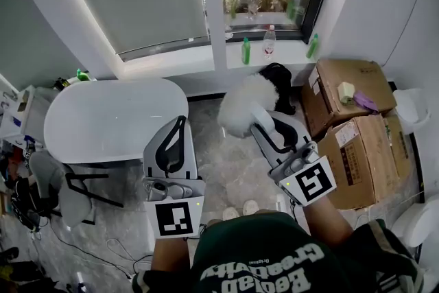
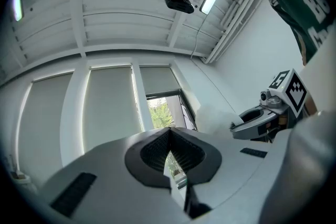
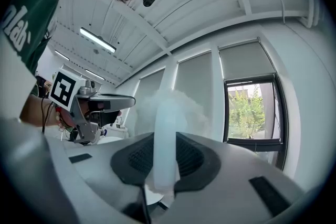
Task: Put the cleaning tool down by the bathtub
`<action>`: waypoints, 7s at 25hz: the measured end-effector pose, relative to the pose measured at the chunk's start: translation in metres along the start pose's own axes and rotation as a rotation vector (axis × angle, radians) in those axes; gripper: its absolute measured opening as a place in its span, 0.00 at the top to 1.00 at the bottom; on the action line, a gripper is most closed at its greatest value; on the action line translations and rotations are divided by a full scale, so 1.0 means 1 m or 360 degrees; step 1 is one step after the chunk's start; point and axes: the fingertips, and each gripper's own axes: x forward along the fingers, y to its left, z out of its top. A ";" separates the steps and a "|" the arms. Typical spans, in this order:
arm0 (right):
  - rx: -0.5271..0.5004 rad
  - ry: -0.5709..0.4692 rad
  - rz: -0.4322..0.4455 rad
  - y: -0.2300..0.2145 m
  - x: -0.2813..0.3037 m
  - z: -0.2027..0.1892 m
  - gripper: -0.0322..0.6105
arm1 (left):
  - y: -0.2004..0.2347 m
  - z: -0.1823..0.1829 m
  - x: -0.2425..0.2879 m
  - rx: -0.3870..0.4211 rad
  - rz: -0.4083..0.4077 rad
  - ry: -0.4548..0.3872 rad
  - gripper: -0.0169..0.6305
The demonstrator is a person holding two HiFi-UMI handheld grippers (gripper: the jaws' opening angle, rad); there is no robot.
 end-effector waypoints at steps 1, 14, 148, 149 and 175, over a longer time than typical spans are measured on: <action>0.0004 0.0001 0.0003 0.000 0.000 -0.001 0.81 | -0.001 -0.001 0.000 0.0001 0.0000 0.0004 0.96; 0.0013 0.0003 0.0033 0.005 0.004 -0.001 0.81 | 0.004 0.004 -0.001 -0.0025 0.0005 -0.0026 0.96; 0.0002 0.0014 0.0103 -0.249 0.458 -0.138 0.81 | 0.210 -0.232 0.454 -0.0076 -0.0035 0.0108 0.96; 0.0016 0.0019 0.0104 -0.252 0.461 -0.139 0.81 | 0.210 -0.233 0.457 -0.0078 -0.0028 0.0115 0.96; 0.0139 -0.0065 0.0511 -0.256 0.527 -0.157 0.81 | 0.254 -0.261 0.456 0.0030 0.0384 0.0358 0.96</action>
